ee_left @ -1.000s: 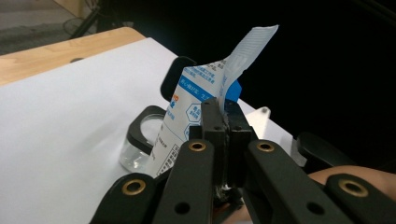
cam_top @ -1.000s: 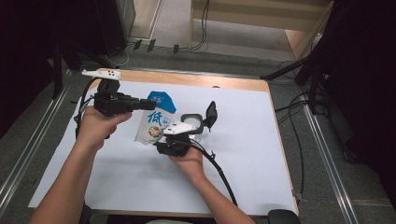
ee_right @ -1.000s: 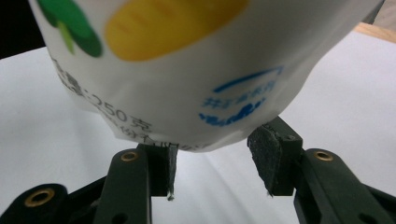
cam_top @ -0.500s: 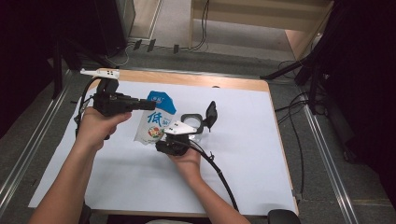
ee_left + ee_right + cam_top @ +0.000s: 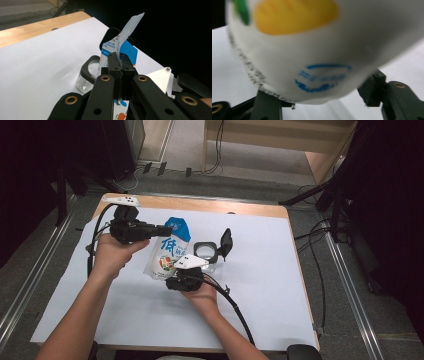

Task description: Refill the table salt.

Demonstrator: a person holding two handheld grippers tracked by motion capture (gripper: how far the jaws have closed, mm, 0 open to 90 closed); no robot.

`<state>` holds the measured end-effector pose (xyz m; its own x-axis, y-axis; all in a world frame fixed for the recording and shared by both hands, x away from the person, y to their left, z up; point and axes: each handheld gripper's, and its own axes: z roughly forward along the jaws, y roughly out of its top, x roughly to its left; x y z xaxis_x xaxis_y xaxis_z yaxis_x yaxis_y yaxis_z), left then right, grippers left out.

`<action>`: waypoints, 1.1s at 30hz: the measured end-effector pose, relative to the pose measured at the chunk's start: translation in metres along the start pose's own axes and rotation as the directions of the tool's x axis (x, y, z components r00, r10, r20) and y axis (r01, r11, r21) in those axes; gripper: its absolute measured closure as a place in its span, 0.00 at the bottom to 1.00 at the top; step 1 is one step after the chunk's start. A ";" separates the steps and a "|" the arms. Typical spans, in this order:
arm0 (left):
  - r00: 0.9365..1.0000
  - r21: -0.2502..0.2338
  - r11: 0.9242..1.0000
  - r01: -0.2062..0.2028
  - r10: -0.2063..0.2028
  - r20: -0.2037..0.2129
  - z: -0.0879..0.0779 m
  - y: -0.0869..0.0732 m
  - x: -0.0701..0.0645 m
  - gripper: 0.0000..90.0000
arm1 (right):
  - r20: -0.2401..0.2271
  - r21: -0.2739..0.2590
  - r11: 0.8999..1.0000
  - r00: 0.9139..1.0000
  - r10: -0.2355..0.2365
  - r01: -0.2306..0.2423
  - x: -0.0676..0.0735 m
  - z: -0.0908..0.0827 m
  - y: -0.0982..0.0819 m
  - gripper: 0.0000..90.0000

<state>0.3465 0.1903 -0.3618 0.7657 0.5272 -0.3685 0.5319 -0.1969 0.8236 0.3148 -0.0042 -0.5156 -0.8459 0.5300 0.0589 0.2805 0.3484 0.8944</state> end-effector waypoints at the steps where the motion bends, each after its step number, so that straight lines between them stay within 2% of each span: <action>1: 1.000 0.005 1.000 0.000 0.000 -0.003 0.002 0.000 0.000 1.00 | 0.003 -0.001 1.000 1.000 -0.020 0.020 0.001 -0.001 0.000 0.52; 3: 1.000 0.011 1.000 -0.003 0.003 -0.007 0.004 0.000 0.001 1.00 | -0.006 -0.001 0.999 0.999 -0.042 0.042 0.003 -0.002 -0.002 0.53; 4: 1.000 0.011 1.000 0.000 0.000 -0.001 0.005 0.001 0.001 1.00 | -0.017 -0.004 0.999 0.999 -0.037 0.037 0.003 -0.002 -0.003 0.55; 7: 1.000 0.003 1.000 0.005 -0.005 0.007 0.006 0.001 0.000 1.00 | -0.047 -0.013 0.999 0.998 -0.040 0.039 0.004 -0.005 -0.004 0.67; 10: 1.000 0.002 1.000 0.004 -0.004 0.007 0.007 0.000 0.001 1.00 | -0.071 -0.015 0.999 0.997 -0.030 0.029 0.003 -0.006 -0.003 0.69; 13: 1.000 0.004 1.000 0.004 -0.004 0.016 0.009 -0.001 0.002 1.00 | -0.073 -0.005 1.000 0.997 -0.023 0.023 0.002 -0.006 -0.004 0.72; 17: 1.000 0.009 1.000 0.005 -0.006 0.025 0.011 -0.002 0.003 0.98 | -0.093 0.003 1.000 0.996 0.013 -0.013 -0.002 -0.006 -0.005 0.75; 24: 0.998 0.028 0.999 0.015 -0.016 0.059 0.013 -0.007 0.007 0.96 | -0.109 0.009 1.000 0.994 -0.005 0.006 -0.002 -0.007 -0.005 0.75; 28: 0.999 0.013 0.999 0.032 -0.033 0.035 0.007 -0.006 0.008 1.00 | -0.115 0.009 1.000 0.993 -0.010 0.011 -0.002 -0.007 -0.006 0.75; 30: 0.999 0.002 0.999 0.033 -0.033 -0.001 0.005 -0.006 0.008 1.00 | -0.116 0.002 1.000 0.993 -0.006 0.006 -0.002 -0.007 -0.006 0.73; 32: 0.998 -0.003 0.999 0.033 -0.033 -0.047 0.003 -0.005 0.007 1.00 | -0.101 -0.007 1.000 0.995 -0.010 0.009 -0.001 -0.007 -0.005 0.66; 33: 0.998 -0.001 0.999 0.036 -0.036 -0.052 0.002 -0.005 0.008 1.00 | -0.083 -0.011 1.000 0.996 -0.018 0.017 -0.001 -0.007 -0.005 0.60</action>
<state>0.3504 0.1937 -0.3699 0.7260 0.5765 -0.3750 0.5587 -0.1766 0.8103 0.3109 -0.0113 -0.5169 -0.8856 0.4575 0.0799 0.2612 0.3485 0.9002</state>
